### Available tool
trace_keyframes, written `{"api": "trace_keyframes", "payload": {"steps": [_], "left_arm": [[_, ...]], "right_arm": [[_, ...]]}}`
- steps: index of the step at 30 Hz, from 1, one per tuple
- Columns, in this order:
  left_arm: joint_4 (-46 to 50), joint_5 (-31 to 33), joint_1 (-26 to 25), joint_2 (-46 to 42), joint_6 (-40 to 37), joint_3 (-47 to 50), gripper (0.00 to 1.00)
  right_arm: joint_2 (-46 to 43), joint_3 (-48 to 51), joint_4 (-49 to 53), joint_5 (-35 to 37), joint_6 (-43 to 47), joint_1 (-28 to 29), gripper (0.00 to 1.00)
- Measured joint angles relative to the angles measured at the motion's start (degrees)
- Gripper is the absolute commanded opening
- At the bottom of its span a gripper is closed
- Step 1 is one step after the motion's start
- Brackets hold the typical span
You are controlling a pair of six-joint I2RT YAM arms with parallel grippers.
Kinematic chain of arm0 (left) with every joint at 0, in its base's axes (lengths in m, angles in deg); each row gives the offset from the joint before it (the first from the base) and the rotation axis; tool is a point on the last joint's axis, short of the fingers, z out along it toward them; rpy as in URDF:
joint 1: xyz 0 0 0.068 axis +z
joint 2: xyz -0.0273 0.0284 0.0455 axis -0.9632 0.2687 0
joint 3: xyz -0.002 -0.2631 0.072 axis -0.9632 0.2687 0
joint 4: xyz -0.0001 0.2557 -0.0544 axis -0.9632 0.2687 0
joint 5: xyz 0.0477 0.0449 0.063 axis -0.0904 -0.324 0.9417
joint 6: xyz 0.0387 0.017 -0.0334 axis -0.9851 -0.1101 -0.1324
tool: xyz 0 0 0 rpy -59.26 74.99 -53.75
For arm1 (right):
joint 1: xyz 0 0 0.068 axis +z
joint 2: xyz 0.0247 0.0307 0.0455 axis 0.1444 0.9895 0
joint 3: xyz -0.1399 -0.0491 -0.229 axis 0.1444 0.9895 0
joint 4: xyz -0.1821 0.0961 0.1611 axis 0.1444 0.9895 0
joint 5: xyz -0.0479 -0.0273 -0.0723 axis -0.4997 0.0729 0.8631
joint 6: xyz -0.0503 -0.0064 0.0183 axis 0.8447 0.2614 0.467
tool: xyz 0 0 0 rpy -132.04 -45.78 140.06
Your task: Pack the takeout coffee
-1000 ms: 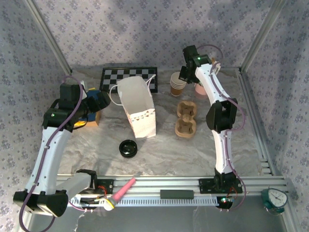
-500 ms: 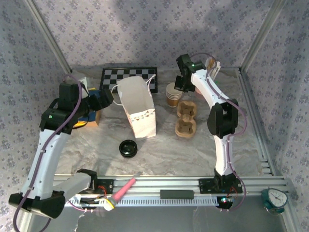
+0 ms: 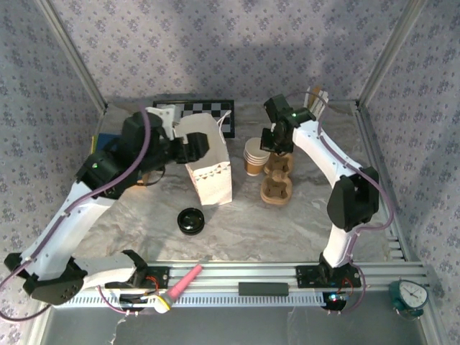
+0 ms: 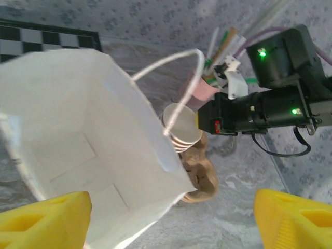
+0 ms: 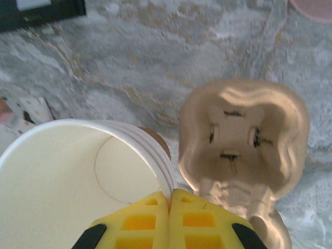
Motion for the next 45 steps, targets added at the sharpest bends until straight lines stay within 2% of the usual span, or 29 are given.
{"api": "trace_keyframes", "payload": {"steps": [7,11,17,23,27,30,32,35,42,45], "left_arm": [[-0.9,4.0,-11.3,7.9,0.5,-4.7,0.78],[-2.4,4.3,-14.7,11.2,0.9,-7.8,0.72],[-9.6,-1.0,-15.4,16.9,5.8,-6.6,0.65],[-17.9,-5.6,-15.4,24.2,12.1,-0.4,0.61],[-21.6,-7.0,-15.4,27.6,15.5,2.9,0.68],[-23.4,-5.8,-15.4,28.5,18.0,4.4,0.68],[-24.5,-4.8,-15.4,28.5,18.6,5.6,0.68],[-25.9,-4.2,-15.4,28.2,18.9,7.4,0.68],[-27.1,-4.5,-15.4,28.1,19.3,9.9,0.69],[-27.1,-4.6,-15.4,28.0,19.3,9.9,0.69]], "right_arm": [[-6.2,10.9,-1.0,-0.2,0.3,-3.4,0.0],[-11.1,15.5,-1.8,-0.3,1.5,-6.1,0.0],[-18.2,23.3,-5.0,-1.3,4.1,-11.0,0.0],[-22.3,30.3,-8.5,-1.9,5.9,-12.2,0.0],[-23.0,32.0,-10.3,-2.1,6.4,-12.2,0.0],[-23.1,32.5,-11.5,-2.0,6.8,-12.2,0.09],[-23.1,32.6,-11.6,-2.0,7.0,-11.9,0.19],[-23.1,32.6,-11.5,-1.9,7.1,-11.3,0.23],[-21.6,29.8,-9.6,-1.2,7.1,-10.0,0.18],[-20.8,28.7,-9.5,-0.7,7.1,-9.9,0.12]]}}
